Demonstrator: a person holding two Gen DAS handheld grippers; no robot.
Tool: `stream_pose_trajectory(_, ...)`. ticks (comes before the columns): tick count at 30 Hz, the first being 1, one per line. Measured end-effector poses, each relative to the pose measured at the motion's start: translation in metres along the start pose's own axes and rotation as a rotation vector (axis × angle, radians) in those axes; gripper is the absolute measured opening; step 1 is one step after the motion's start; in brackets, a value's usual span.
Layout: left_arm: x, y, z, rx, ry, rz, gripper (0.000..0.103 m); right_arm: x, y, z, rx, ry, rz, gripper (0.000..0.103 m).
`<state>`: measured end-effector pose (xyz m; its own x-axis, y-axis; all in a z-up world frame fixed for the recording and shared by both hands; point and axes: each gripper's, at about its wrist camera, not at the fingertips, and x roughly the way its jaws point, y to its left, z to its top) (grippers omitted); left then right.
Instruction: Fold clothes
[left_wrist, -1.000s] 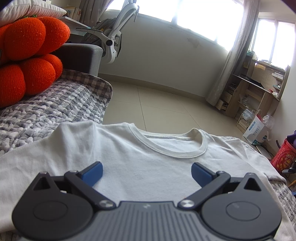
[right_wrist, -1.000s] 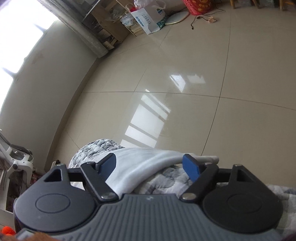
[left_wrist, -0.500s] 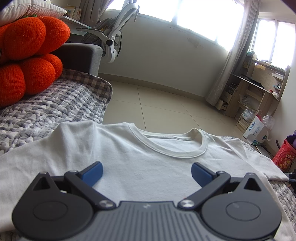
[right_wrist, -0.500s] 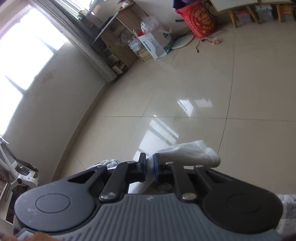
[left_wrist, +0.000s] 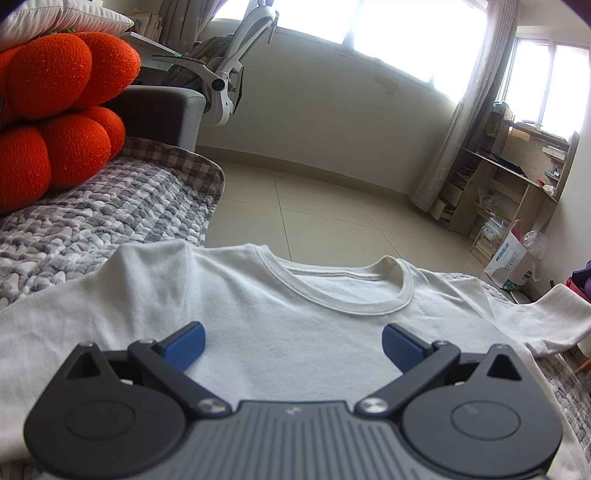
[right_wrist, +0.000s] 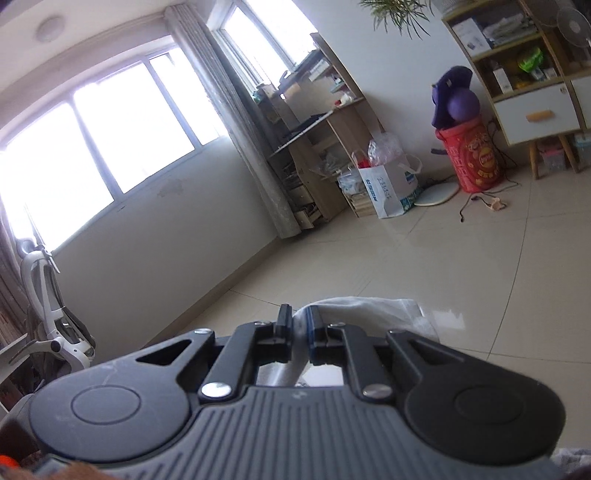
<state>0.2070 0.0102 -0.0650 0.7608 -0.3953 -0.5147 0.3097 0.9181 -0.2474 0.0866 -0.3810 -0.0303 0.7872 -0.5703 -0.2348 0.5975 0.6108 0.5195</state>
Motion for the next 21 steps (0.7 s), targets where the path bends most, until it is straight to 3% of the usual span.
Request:
stream_pose_trajectory(13, -0.004, 0.0, -0.001, -0.004, -0.021, 0.0, 0.102, -0.023, 0.066, 0.01, -0.261, -0.055, 0.179, 0.011)
stream_pose_trajectory(21, -0.009, 0.001, 0.0, -0.016, -0.05, -0.006, 0.102, -0.03, 0.101, 0.001, -0.39, -0.04, 0.26, 0.011)
